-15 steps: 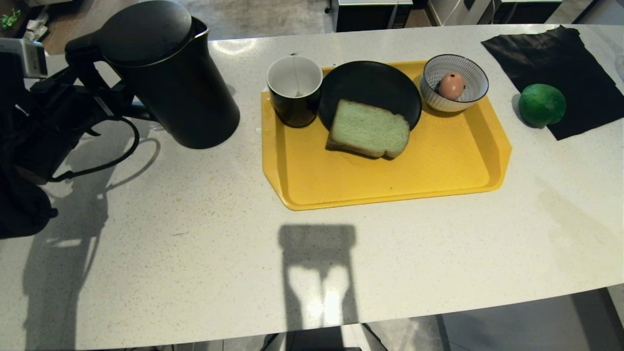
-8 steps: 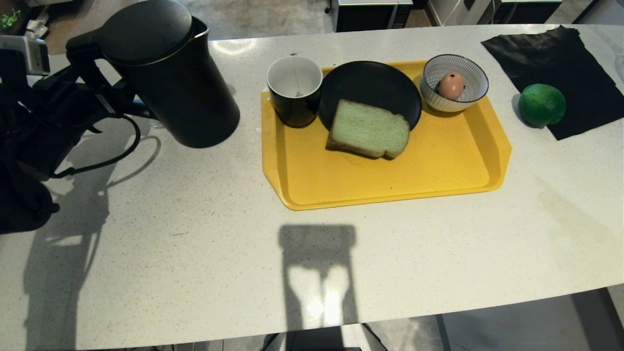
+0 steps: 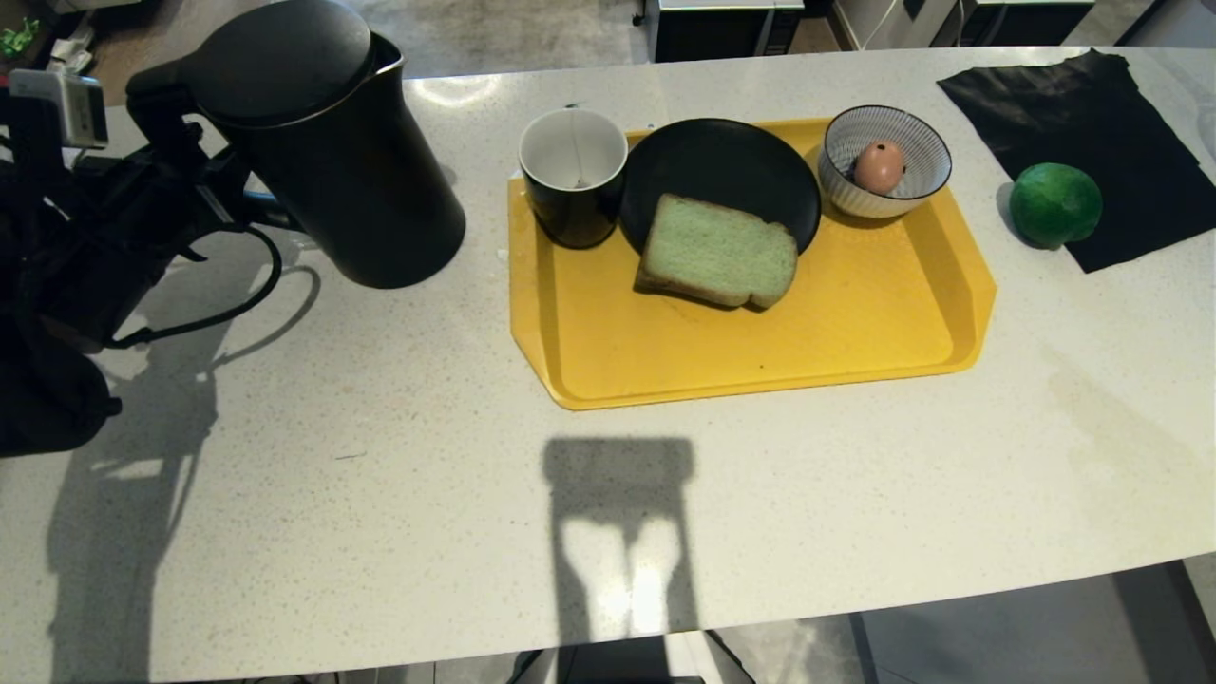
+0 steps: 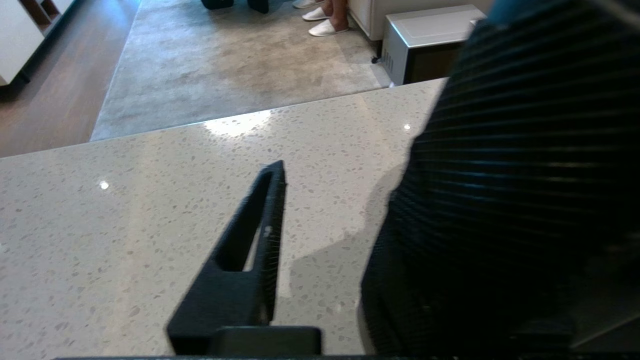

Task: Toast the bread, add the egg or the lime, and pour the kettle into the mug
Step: Pick up the kettle

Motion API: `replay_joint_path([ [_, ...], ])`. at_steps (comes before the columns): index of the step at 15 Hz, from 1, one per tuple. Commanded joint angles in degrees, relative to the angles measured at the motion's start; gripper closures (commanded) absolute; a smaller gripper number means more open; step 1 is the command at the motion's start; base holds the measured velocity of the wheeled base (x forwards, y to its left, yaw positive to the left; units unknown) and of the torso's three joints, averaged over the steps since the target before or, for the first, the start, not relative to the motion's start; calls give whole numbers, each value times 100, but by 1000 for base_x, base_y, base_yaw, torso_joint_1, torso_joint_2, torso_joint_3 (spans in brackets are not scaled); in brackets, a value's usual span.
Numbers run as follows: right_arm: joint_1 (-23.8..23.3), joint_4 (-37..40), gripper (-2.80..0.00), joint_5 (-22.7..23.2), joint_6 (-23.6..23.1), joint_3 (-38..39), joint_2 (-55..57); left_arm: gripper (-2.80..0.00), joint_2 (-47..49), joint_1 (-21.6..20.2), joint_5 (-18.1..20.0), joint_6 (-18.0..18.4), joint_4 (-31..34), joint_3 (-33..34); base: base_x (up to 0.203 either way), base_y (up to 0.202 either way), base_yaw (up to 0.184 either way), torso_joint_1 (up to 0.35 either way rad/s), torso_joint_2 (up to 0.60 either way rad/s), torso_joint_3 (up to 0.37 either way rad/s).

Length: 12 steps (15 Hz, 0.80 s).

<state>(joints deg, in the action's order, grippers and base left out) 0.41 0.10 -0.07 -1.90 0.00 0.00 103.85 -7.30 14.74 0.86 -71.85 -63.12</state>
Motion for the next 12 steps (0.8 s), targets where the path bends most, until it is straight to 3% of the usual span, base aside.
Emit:
replay_joint_path([
  [1,2,-1,0,-1,-4,8,9,0,-34,10,3,10,-48,-7,0,0,0,0,0,0],
  [12,2,-1,0,-1,-4,0,9,0,-337,39,0,-25,-100,89,0,0,0,0,0,0],
])
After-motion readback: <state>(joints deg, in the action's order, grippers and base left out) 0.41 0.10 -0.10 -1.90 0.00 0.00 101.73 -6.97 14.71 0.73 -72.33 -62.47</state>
